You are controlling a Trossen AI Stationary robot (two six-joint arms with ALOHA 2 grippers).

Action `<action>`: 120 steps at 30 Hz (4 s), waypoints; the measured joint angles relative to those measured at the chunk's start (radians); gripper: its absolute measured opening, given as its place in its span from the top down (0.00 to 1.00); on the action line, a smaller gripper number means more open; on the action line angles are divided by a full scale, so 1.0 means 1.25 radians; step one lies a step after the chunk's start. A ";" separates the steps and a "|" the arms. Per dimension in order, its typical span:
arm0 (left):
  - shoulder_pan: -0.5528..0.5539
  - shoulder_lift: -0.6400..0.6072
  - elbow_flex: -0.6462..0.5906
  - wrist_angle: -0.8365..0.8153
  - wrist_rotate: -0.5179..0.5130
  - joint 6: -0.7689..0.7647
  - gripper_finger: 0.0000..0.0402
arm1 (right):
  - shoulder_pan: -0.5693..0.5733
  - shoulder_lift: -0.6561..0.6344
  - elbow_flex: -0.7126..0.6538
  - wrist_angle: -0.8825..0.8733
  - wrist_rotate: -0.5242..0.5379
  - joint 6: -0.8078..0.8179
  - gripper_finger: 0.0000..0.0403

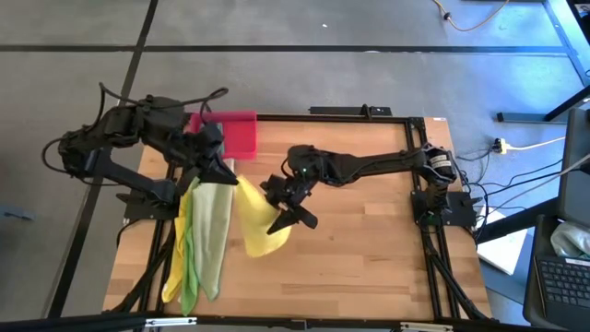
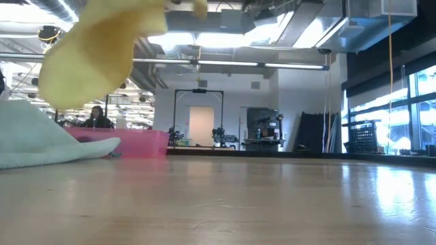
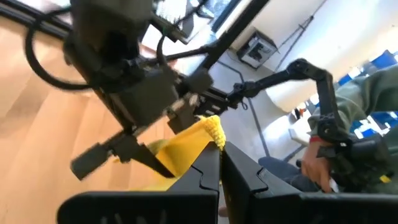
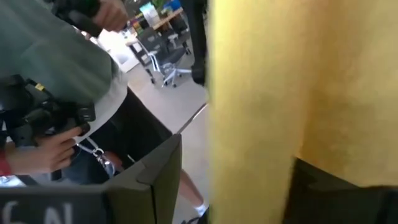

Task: Fold microfiber towels
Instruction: Fold the right yellow microfiber towel on the table

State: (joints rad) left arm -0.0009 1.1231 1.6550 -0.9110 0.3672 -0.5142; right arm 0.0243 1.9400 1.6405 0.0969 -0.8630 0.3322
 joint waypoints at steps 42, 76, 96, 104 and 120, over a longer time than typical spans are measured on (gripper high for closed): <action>0.021 -0.030 0.000 -0.120 -0.030 -0.001 1.00 | -0.017 -0.001 0.000 -0.511 -0.090 -0.252 0.90; 0.021 0.113 -0.041 -0.179 -0.509 0.388 1.00 | -0.078 -0.209 -0.001 -0.896 0.726 -0.395 0.99; -0.162 0.180 -0.431 0.192 -0.473 0.159 1.00 | 0.143 -0.387 -0.328 -0.913 0.492 -0.104 0.99; -0.229 0.180 -0.433 0.238 -0.304 0.100 1.00 | 0.251 -0.387 -0.398 -0.709 0.360 -0.037 0.99; -0.085 0.116 -0.323 0.032 -0.551 0.225 1.00 | 0.196 -0.388 -0.089 -1.073 1.020 -0.039 0.99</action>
State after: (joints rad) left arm -0.1075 1.2681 1.2507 -0.8712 -0.3220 -0.2334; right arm 0.2691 1.4544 1.5299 -1.2446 0.4124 0.2841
